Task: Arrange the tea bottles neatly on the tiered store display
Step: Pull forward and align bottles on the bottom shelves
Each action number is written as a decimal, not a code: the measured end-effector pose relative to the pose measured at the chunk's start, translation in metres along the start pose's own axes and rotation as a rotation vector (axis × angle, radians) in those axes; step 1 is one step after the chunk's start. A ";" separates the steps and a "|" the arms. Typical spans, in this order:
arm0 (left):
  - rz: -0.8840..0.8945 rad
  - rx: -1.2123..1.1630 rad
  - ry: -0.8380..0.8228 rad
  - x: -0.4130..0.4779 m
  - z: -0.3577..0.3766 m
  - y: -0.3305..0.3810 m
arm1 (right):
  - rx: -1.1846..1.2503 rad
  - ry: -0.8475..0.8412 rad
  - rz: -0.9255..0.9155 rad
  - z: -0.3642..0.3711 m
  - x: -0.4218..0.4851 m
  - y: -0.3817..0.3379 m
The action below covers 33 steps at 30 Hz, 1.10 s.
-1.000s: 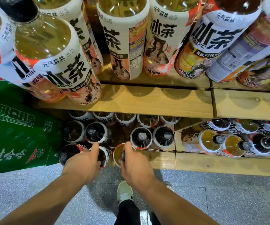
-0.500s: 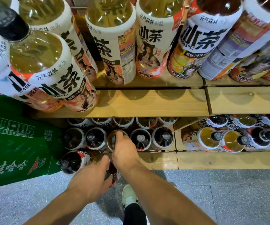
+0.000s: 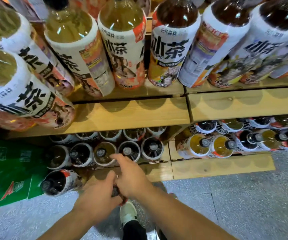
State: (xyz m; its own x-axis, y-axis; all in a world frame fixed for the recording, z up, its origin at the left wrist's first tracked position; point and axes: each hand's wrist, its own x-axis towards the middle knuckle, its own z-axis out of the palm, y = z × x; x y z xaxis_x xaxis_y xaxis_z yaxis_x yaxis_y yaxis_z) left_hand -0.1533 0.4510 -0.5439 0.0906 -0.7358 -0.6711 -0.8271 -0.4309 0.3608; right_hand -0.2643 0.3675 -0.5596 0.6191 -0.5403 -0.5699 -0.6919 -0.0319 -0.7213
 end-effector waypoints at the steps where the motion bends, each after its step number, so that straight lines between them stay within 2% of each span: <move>1: -0.009 -0.027 -0.005 0.001 0.000 0.007 | -0.011 -0.014 -0.021 -0.001 -0.012 0.011; 3: -0.022 -0.064 -0.002 0.005 0.002 0.022 | -0.034 -0.071 -0.056 0.000 -0.033 0.041; 6: -0.010 -0.059 0.012 0.012 0.011 0.054 | -0.103 -0.125 0.014 0.001 -0.059 0.080; 8: -0.018 -0.082 0.008 0.016 0.020 0.078 | -0.174 -0.025 0.074 0.001 -0.069 0.095; 12: -0.012 -0.087 -0.008 0.028 0.040 0.113 | -0.164 0.184 0.067 -0.012 -0.078 0.119; 21: 0.161 -0.065 -0.049 0.055 0.060 0.195 | 0.077 0.465 0.214 -0.063 -0.118 0.181; 33: 0.231 0.074 0.119 0.103 0.075 0.302 | 0.180 0.633 0.436 -0.142 -0.178 0.260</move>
State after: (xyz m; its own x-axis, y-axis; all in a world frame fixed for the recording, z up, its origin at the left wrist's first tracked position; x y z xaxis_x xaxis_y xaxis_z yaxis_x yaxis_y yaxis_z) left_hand -0.4356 0.2842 -0.5531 -0.0442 -0.8681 -0.4945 -0.8715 -0.2085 0.4439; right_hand -0.6070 0.3358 -0.5897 -0.0612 -0.8503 -0.5227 -0.7194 0.4006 -0.5674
